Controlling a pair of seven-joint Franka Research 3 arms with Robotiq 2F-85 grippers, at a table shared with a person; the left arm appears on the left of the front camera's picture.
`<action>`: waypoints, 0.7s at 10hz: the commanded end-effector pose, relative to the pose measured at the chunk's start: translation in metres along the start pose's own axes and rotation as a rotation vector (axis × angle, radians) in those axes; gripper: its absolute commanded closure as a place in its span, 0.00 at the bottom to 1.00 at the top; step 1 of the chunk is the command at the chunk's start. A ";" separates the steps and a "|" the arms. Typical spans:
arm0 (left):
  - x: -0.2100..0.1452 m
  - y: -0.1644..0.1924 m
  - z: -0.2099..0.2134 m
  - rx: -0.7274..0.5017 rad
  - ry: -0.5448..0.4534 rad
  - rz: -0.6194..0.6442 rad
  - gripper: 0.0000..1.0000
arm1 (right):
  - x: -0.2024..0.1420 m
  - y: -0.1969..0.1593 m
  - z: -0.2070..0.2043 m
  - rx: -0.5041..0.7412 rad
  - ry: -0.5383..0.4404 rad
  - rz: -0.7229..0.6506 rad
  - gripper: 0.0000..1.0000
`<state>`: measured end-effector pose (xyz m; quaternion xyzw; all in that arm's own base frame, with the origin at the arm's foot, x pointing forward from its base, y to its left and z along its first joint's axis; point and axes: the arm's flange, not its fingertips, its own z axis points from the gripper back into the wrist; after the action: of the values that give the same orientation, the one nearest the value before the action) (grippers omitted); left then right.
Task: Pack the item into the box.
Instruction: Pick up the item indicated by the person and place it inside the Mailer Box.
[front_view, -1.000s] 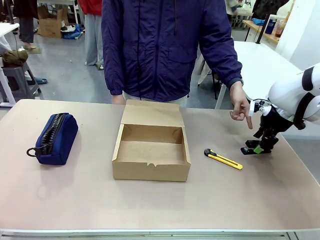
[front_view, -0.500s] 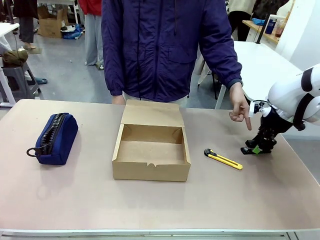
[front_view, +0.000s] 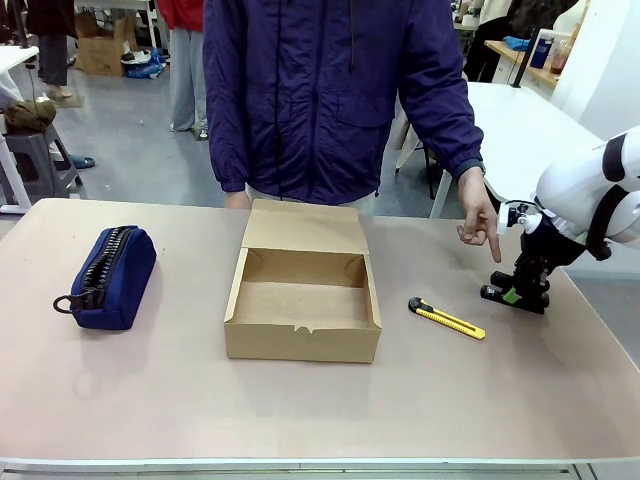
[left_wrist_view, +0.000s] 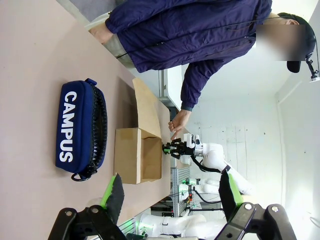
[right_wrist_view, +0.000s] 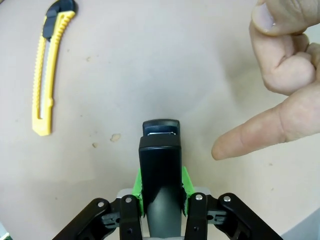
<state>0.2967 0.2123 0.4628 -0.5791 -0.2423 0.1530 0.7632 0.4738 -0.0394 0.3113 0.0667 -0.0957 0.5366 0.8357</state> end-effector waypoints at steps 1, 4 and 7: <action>0.000 -0.001 0.000 -0.019 -0.004 -0.021 0.00 | 0.002 -0.005 0.002 0.018 0.003 0.009 1.00; 0.000 -0.001 0.000 -0.019 -0.004 -0.021 0.00 | 0.008 0.004 0.017 0.107 0.029 -0.025 1.00; 0.000 -0.001 0.000 -0.019 -0.004 -0.021 0.00 | 0.018 0.041 0.068 0.165 0.076 -0.028 1.00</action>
<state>0.2967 0.2125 0.4630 -0.5792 -0.2425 0.1529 0.7632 0.4494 -0.0303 0.3522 0.1177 -0.0311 0.5377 0.8343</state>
